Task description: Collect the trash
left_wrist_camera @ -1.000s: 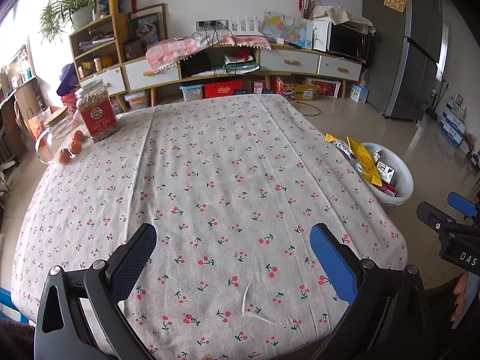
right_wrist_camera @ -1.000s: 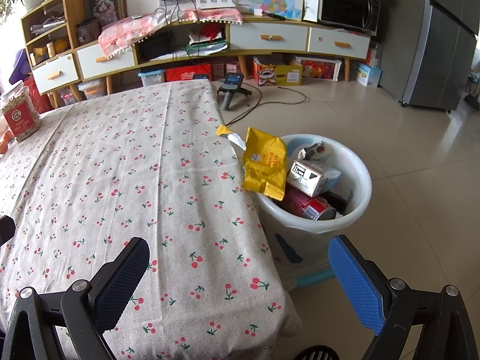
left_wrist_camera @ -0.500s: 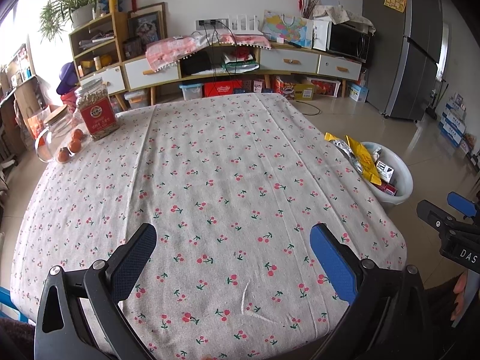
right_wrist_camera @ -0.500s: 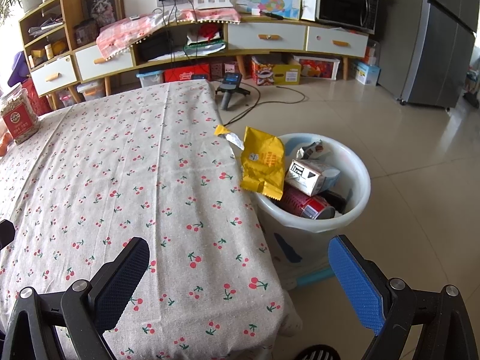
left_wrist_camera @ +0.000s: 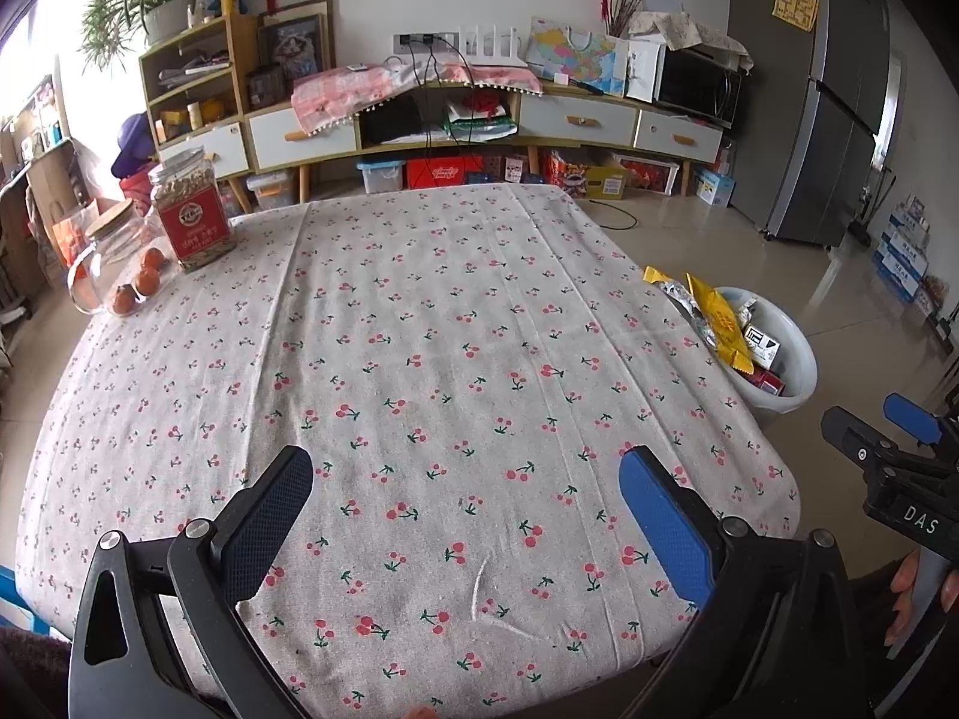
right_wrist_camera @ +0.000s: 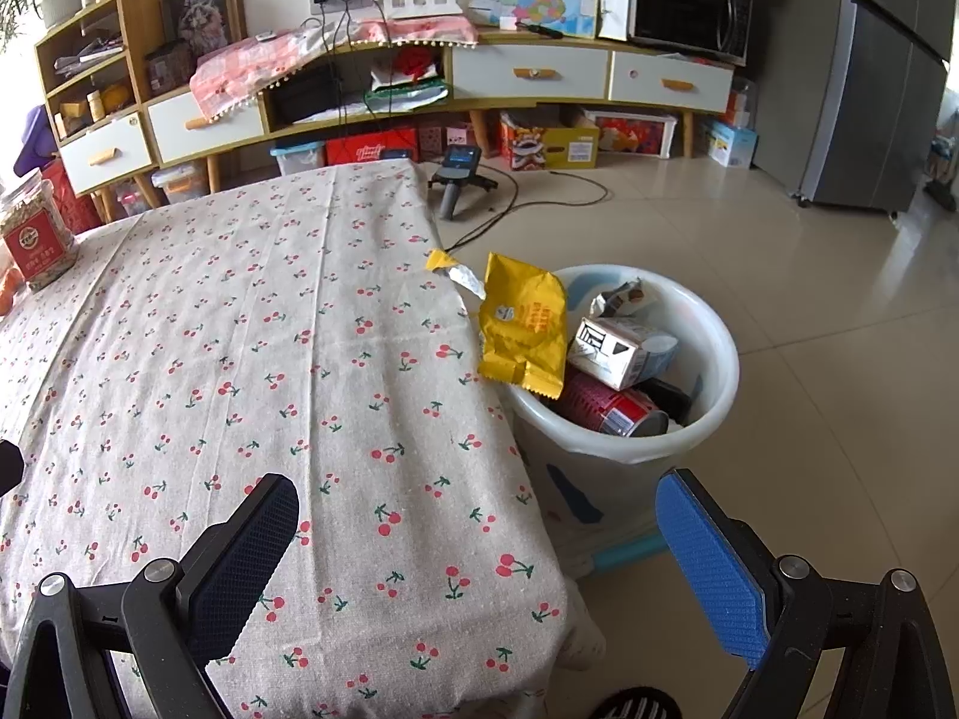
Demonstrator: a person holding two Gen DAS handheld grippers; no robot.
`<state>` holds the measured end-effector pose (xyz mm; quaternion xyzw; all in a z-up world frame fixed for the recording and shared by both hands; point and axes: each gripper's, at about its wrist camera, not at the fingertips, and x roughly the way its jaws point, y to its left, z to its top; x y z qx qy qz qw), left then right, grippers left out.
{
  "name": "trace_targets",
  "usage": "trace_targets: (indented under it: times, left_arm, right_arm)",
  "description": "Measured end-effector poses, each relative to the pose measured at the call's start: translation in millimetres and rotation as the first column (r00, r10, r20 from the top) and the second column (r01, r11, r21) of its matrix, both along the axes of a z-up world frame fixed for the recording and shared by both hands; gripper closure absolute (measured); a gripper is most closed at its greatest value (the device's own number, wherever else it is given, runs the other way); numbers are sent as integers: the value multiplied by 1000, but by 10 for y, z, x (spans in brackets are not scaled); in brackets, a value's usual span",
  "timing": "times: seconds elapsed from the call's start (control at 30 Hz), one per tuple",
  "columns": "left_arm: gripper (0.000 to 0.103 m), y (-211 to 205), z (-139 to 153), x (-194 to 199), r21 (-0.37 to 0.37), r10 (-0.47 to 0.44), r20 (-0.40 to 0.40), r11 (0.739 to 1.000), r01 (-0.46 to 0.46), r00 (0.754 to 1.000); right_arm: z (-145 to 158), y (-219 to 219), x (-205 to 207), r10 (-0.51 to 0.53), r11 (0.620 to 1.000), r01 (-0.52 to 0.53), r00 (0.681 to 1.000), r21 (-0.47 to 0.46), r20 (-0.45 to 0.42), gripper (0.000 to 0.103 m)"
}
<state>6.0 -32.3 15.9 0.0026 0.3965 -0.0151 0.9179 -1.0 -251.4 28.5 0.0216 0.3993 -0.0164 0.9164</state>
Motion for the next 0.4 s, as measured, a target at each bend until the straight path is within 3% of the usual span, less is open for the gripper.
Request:
trace_targets:
  times: [0.4]
  left_arm:
    - [0, 38, 6, 30, -29, -1, -16, 1000, 1, 1000]
  right_arm:
    - [104, -76, -18, -21, 999, 19, 999, 48, 35, 4]
